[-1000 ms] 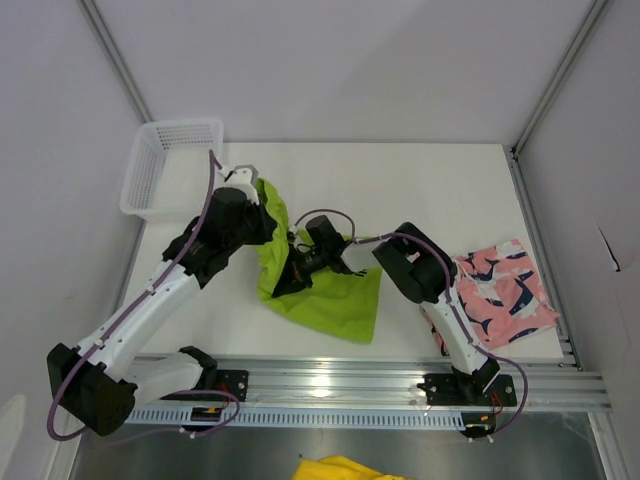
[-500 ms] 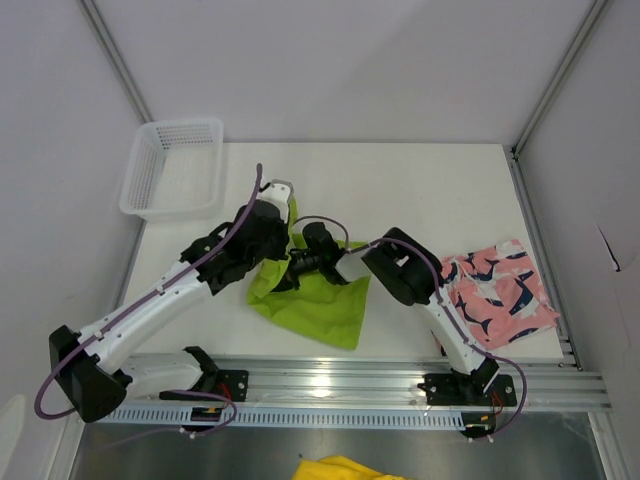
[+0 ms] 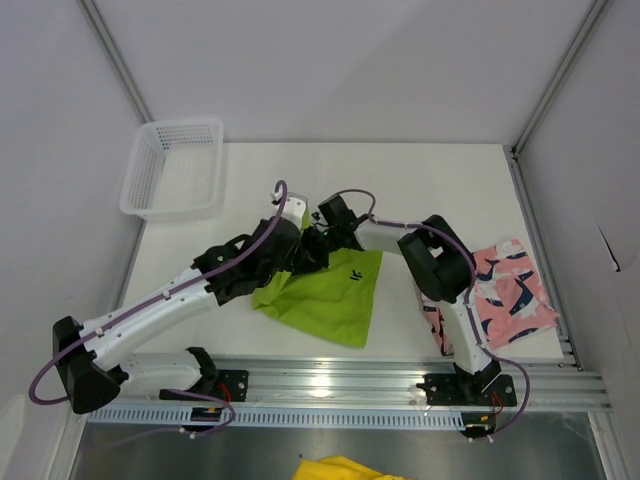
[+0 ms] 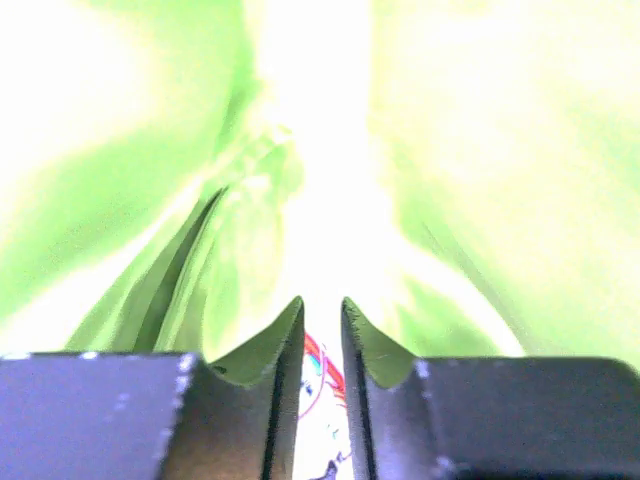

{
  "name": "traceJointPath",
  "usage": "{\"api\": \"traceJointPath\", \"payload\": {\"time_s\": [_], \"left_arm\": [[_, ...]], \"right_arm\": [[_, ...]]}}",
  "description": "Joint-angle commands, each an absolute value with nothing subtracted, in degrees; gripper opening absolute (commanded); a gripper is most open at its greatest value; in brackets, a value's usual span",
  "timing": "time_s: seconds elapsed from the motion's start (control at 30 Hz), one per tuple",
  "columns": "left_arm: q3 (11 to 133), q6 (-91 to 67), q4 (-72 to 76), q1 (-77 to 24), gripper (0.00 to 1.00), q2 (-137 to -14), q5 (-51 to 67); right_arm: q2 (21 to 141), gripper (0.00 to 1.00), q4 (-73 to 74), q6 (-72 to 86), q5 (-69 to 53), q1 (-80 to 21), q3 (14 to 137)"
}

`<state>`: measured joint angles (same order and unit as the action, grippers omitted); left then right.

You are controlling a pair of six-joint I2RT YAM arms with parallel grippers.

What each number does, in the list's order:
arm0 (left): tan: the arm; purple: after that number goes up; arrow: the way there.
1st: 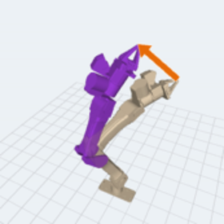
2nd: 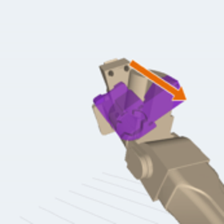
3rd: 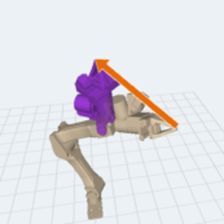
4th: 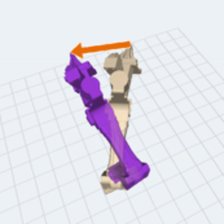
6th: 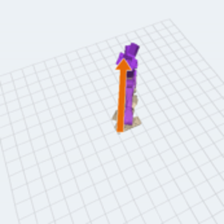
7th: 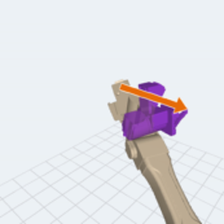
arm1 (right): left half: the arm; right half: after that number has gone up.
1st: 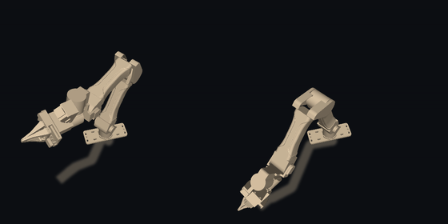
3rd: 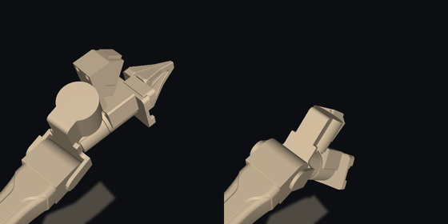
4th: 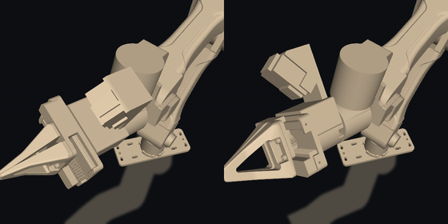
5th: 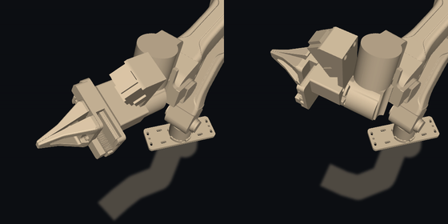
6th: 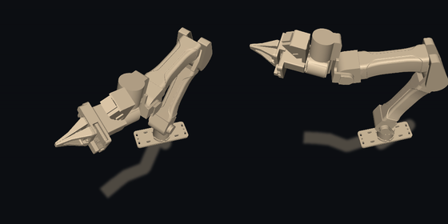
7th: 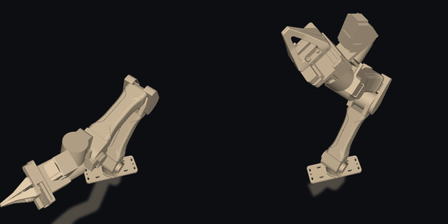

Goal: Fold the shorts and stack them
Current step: Fold the shorts

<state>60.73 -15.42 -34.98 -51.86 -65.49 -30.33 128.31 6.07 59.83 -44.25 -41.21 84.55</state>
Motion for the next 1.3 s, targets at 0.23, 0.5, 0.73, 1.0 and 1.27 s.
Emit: {"api": "traceJointPath", "payload": {"time_s": [0.23,0.5,0.73,1.0,1.27], "left_arm": [[63.72,-14.32,-36.30,-54.75,0.00,-67.58,-39.28],[67.76,-18.89,-41.91,-60.28,0.00,-73.56,-45.34],[79.70,-35.92,-61.73,-64.51,0.00,-91.44,-55.35],[102.21,-56.51,-83.94,-65.65,0.00,-114.06,-60.47],[101.25,-53.53,-75.07,-66.62,0.00,-116.19,-57.04]], "right_arm": [[109.10,0.36,20.38,49.05,-34.90,-33.41,78.06],[94.14,0.36,26.54,42.28,-22.77,-27.17,64.54],[89.56,0.36,28.04,38.59,-21.01,-21.80,58.81],[88.24,0.35,26.11,38.15,-22.32,-20.74,56.16],[87.63,0.35,26.02,36.91,-22.59,-19.16,55.02]]}}
